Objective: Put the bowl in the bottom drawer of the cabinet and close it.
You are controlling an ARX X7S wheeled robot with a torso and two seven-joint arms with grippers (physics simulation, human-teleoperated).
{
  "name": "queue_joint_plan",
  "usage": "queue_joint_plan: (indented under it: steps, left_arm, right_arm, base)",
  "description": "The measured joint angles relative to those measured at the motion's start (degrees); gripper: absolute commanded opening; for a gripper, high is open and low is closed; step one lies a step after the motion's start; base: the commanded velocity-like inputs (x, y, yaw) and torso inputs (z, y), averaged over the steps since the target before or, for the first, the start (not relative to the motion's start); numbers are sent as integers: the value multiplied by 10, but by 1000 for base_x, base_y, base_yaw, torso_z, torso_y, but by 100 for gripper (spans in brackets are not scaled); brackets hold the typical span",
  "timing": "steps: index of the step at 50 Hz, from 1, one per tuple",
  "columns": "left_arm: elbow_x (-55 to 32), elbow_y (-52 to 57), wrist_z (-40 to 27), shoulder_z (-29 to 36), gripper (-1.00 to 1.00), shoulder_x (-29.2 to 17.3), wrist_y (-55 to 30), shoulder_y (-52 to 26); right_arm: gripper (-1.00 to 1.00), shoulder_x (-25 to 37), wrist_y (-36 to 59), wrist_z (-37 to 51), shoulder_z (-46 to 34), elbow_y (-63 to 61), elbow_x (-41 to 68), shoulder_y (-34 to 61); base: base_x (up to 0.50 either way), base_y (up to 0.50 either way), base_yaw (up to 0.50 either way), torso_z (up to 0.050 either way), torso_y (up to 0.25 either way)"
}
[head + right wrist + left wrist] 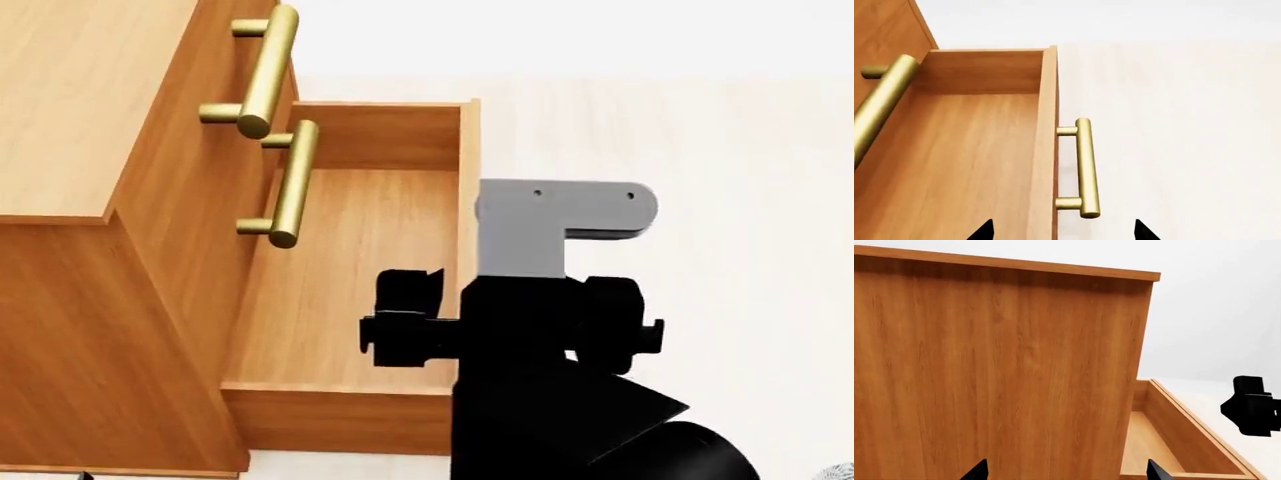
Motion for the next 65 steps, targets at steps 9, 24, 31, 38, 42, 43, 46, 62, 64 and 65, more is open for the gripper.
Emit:
queue_joint_plan:
  steps: [9,24,31,38,42,43,46,62,64,65]
  left_arm:
    - [-1,0,-2,0,100,-2,1,0]
    - [-2,-2,-4,2,100,-5,4,-1]
    - [-3,-4,-4,3,100,-6,6,-1]
    - [-3,-3,-5,4,100,-7,6,-1]
    - [-4,-3,-6,4,100,-8,6,-1]
    - [-4,-3,-6,4,100,-8,6,-1]
    - [-4,-4,-7,4,100,-8,7,-1]
    - [-6,-2,-11,5,100,-12,6,-1]
    - [-6,-1,-11,5,100,-12,6,-1]
    - [-6,-1,-12,5,100,-12,6,-1]
  right_arm:
    - [100,3,18,46,10,28,64,12]
    - [100,19,6,73,-3,59,109,16]
    - [100,30,-7,74,-17,77,112,19]
    - [100,38,-22,70,-31,95,113,22]
    - [100,43,-32,66,-40,107,111,23]
    - [100,44,-34,65,-42,109,110,24]
    - [100,47,-42,62,-48,116,108,24]
    - [100,63,-86,40,-79,154,92,20]
    - [100,65,-90,38,-82,158,91,20]
    - [100,66,-93,37,-83,160,90,20]
  base:
    - [0,0,0,0,0]
    - [0,0,0,0,0]
    - [0,0,0,0,0]
    - [0,0,0,0,0]
    - [0,0,0,0,0]
    - [0,0,0,0,0]
    - [0,0,0,0,0]
    - [0,0,0,0,0]
    - [0,0,0,0,0]
    - [0,0,0,0,0]
